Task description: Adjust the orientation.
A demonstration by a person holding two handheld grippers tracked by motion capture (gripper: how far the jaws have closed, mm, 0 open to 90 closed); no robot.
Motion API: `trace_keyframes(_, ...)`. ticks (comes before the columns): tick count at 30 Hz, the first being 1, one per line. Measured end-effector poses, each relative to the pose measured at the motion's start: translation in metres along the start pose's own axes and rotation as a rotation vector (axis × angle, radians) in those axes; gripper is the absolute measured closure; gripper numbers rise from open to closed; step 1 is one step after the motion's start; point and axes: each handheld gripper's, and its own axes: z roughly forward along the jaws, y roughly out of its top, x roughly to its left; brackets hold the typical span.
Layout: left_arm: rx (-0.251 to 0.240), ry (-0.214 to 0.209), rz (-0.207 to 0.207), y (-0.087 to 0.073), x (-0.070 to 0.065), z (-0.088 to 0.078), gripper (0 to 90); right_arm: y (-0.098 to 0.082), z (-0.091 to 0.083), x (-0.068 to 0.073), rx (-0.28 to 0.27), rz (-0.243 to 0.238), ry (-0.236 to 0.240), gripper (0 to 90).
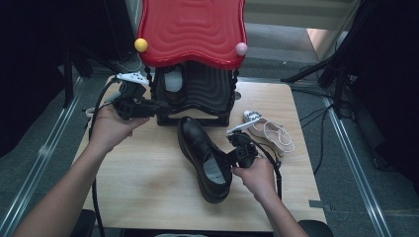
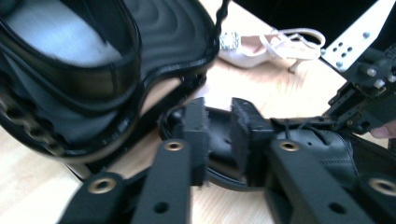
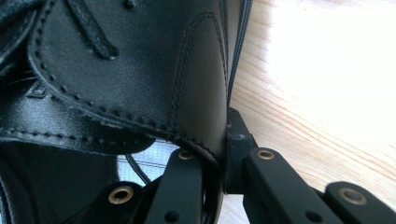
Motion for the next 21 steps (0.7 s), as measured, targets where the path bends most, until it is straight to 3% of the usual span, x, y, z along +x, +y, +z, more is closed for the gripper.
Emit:
trace_keyframes(6,-0.042,0.019,0.023,0.028,0.001,-0.015,85.0,0.000,-0.020,0.000,-0.029,-0.006,-0.007,88.6)
trace_keyframes(11,-0.064,0.035,0.014,0.048,0.002,-0.023,87.1,0.002,-0.035,-0.002,-0.055,0.004,-0.017,88.6)
trace_keyframes(21,-0.099,0.104,0.030,0.087,0.011,-0.033,88.1,0.012,-0.054,-0.004,-0.083,0.019,-0.032,88.6)
